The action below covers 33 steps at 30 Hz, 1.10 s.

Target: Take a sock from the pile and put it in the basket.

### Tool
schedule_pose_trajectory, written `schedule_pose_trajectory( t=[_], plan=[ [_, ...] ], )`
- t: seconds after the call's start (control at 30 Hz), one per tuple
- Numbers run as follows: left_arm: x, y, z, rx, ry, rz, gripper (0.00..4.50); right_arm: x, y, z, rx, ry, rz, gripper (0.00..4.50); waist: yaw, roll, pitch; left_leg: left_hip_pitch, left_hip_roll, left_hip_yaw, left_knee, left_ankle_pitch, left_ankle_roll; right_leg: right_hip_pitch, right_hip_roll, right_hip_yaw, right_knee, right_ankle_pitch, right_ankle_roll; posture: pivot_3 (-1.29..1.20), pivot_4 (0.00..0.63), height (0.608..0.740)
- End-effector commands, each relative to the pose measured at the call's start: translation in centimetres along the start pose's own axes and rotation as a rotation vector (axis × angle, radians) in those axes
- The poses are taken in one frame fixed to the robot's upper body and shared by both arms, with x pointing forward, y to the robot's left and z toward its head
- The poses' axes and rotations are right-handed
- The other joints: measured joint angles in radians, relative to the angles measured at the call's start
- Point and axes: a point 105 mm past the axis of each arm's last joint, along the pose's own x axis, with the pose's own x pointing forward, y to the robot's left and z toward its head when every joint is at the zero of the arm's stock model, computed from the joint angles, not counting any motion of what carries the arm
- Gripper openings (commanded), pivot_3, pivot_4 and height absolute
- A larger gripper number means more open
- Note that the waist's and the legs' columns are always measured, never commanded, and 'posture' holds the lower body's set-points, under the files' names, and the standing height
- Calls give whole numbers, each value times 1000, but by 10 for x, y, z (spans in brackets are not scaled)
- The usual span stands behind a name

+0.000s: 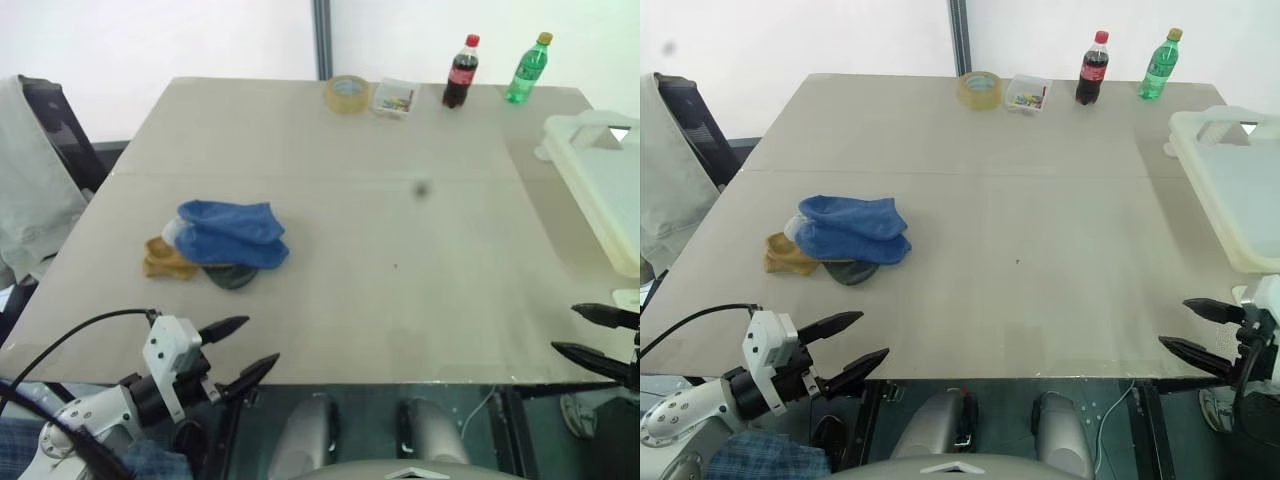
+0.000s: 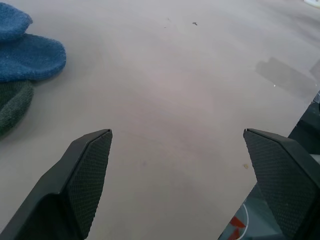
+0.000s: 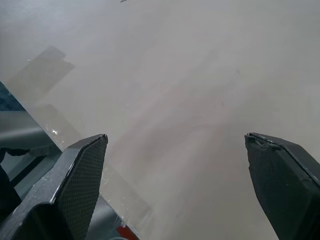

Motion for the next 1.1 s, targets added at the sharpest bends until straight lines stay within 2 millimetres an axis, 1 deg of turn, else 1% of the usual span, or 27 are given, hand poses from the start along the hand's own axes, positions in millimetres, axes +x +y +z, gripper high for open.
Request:
schedule_pose_trajectory(
  t=[0.03, 0.1, 0.2, 0.3, 0.37, 0.47, 0.53, 0.63, 0.7, 0.8, 1.0, 1.1],
  plan=[
    [1, 5, 5, 52, -16, 37, 4500, 1, 6, 11, -46, -46, 39, 4478, 0, 0, 0, 0, 0, 0, 0, 0, 0, 0, 0, 0, 0, 0, 0, 0, 150, 740],
    [7, 16, 10, 61, -36, 93, 4500, 6, 16, 17, -71, -91, 92, 4478, 2, 0, 0, 0, 0, 0, 0, 0, 0, 0, 0, 0, 0, 0, 0, 0, 150, 740],
    [18, 31, 24, 103, -79, 148, 4500, 11, 29, 32, -127, -188, 143, 4478, 4, 0, 0, 0, 0, -2, 1, 0, 0, 2, 1, -1, 1, 0, 0, 0, 150, 740],
    [36, 52, 35, 136, -80, 232, 4500, 15, 45, 42, -146, -221, 218, 4478, 7, 1, 0, 1, 0, -1, 2, 0, 0, 3, 1, -1, 1, 0, 0, 0, 150, 740],
    [51, 67, 45, 172, -77, 292, 4500, 18, 51, 47, -155, -233, 246, 4478, 8, 0, 0, 1, 0, -2, 3, 0, 0, 4, 2, -1, 2, 1, -1, 0, 150, 740],
    [75, 81, 62, 250, -68, 349, 4500, 22, 53, 50, -167, -236, 257, 4478, 8, -1, 0, 1, 0, -2, 4, 0, 0, 5, 3, -1, 2, 3, -3, 0, 150, 740],
    [88, 91, 73, 305, -61, 402, 4500, 23, 52, 50, -171, -243, 249, 4478, 10, -2, 0, 1, -1, -2, 4, 0, 0, 5, 3, -1, 2, 3, -2, 0, 150, 740],
    [99, 103, 81, 388, -24, 454, 4500, 23, 50, 49, -172, -244, 236, 4478, 10, -2, 0, 1, -2, -2, 4, 0, 0, 5, 3, 0, 2, 4, -2, 0, 150, 740],
    [106, 108, 77, 424, 27, 476, 4500, 21, 50, 48, -170, -244, 228, 4478, 5, -2, 0, 1, -1, -2, 4, 0, 0, 5, 4, 0, 2, 5, 0, 0, 150, 740],
    [111, 112, 72, 469, 61, 485, 4500, 21, 50, 47, -168, -249, 214, 4478, 2, -2, 1, 1, -1, -2, 4, 0, 0, 5, 4, 0, 2, 5, 1, 0, 150, 740],
    [110, 122, 67, 465, 105, 527, 4500, 20, 50, 45, -165, -254, 192, 4478, 2, -2, 1, 1, -1, -3, 4, 0, 0, 5, 4, 0, 2, 4, -1, 0, 150, 740],
    [109, 125, 69, 475, 98, 540, 4500, 20, 49, 44, -166, -250, 184, 4478, 3, -2, 1, 1, 0, -3, 5, 0, 0, 5, 4, 0, 2, 4, -1, 0, 150, 740]
  ],
)
